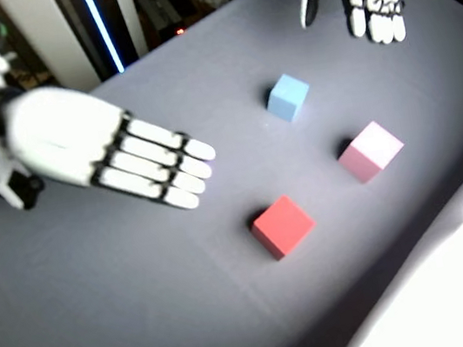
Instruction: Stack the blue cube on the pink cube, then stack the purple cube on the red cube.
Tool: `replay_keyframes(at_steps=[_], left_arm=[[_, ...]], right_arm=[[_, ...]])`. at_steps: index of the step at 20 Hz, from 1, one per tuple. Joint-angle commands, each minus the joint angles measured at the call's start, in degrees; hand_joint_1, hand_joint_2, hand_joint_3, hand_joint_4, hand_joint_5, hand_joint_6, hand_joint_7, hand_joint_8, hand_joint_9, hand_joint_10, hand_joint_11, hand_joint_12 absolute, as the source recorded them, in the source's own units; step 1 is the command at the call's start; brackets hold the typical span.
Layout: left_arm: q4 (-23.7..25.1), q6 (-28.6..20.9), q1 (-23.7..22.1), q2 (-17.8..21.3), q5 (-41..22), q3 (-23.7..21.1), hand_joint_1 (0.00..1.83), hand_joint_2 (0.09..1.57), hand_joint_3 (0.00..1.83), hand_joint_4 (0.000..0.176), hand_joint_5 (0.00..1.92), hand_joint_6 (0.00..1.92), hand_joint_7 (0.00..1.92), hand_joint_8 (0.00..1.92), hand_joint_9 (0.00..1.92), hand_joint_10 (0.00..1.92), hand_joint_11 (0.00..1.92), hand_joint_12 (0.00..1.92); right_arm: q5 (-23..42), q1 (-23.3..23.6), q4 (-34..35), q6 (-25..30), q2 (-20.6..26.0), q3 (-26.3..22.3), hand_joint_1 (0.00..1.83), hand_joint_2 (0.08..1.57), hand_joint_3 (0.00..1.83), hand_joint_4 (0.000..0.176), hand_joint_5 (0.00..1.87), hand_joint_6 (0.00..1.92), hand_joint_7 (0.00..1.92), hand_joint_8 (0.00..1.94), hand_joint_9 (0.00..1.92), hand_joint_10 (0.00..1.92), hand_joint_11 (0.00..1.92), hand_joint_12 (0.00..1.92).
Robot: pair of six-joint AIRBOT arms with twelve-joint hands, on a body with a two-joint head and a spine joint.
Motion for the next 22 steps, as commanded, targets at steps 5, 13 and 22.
replay_keyframes(at_steps=[5, 13, 22], left_arm=[[1.41, -0.29, -2.17, -0.98, -0.42, 0.8, 0.36, 1.06, 0.0, 0.122, 0.0, 0.0, 0.0, 0.0, 0.0, 0.0, 0.0, 0.0], [3.83, -2.87, -5.3, -8.79, 6.06, 5.12, 0.49, 0.92, 0.01, 0.046, 0.01, 0.0, 0.17, 0.01, 0.12, 0.01, 0.0, 0.44], [-0.3, -3.97, -5.92, -16.03, 9.52, 10.18, 0.73, 0.98, 0.0, 0.0, 0.44, 0.1, 0.71, 0.19, 0.21, 1.1, 0.0, 1.63]], right_arm=[[0.59, 1.6, -0.54, -3.17, 0.0, -0.13, 0.6, 1.23, 0.0, 0.0, 0.0, 0.0, 0.0, 0.0, 0.0, 0.0, 0.0, 0.0], [3.84, 1.18, 0.16, -3.16, 1.83, -1.79, 0.62, 1.23, 0.0, 0.0, 0.0, 0.0, 0.0, 0.0, 0.0, 0.0, 0.0, 0.0], [7.81, -0.68, 1.27, -2.88, 3.93, -3.57, 0.56, 1.25, 0.01, 0.0, 0.0, 0.0, 0.0, 0.0, 0.0, 0.0, 0.0, 0.0]])
